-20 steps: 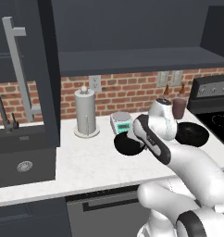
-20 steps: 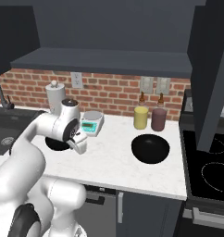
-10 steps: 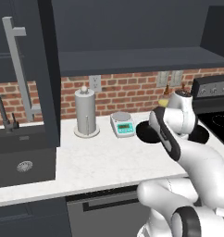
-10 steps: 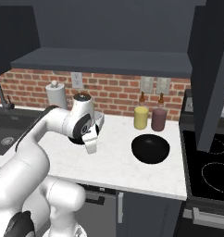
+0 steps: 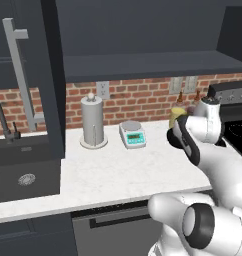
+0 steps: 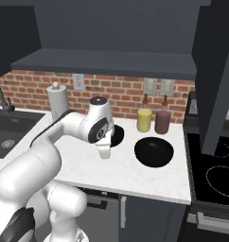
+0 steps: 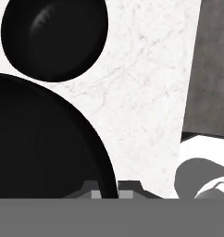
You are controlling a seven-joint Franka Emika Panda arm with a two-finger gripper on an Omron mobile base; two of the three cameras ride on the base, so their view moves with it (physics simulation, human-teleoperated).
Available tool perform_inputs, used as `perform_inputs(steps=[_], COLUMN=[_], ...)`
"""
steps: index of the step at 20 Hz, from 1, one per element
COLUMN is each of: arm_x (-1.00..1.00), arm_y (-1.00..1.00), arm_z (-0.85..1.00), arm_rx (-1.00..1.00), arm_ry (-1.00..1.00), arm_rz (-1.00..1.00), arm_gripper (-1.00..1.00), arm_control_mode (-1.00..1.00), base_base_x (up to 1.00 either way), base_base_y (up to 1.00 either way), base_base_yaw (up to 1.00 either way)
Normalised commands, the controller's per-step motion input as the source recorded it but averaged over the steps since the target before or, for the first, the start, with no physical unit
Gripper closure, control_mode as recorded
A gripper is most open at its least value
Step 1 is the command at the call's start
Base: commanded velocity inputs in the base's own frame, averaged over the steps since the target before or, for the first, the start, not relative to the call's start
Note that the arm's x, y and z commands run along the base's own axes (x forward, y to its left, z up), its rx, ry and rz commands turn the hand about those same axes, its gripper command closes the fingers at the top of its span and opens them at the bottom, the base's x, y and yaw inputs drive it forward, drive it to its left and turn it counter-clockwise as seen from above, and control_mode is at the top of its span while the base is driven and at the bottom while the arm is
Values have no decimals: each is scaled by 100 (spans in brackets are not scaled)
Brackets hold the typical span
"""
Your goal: Pick up the bowls on the counter and stack them on top of one another in the open cabinet. Place the smaller bowl on top of the larger bowl.
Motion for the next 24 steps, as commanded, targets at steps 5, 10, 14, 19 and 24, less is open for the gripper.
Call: perform_inputs(steps=[5,10,14,19,24], arm_x=[21,9,0,17,34], arm_y=[-82,-76,-45,-15,-30], arm_z=[28,2,-4,-21,-10], arm_rx=[0,1,1,2,10], arm_ry=[9,9,6,4,3], arm_rz=[-20,-10,0,9,14], arm_gripper=[100,100,100,100,100], arm_control_mode=[-100,-100,-100,-100,-100], base_base_x=[0,0,0,0,0], base_base_y=[0,0,0,0,0], base_base_yaw=[0,0,0,0,0])
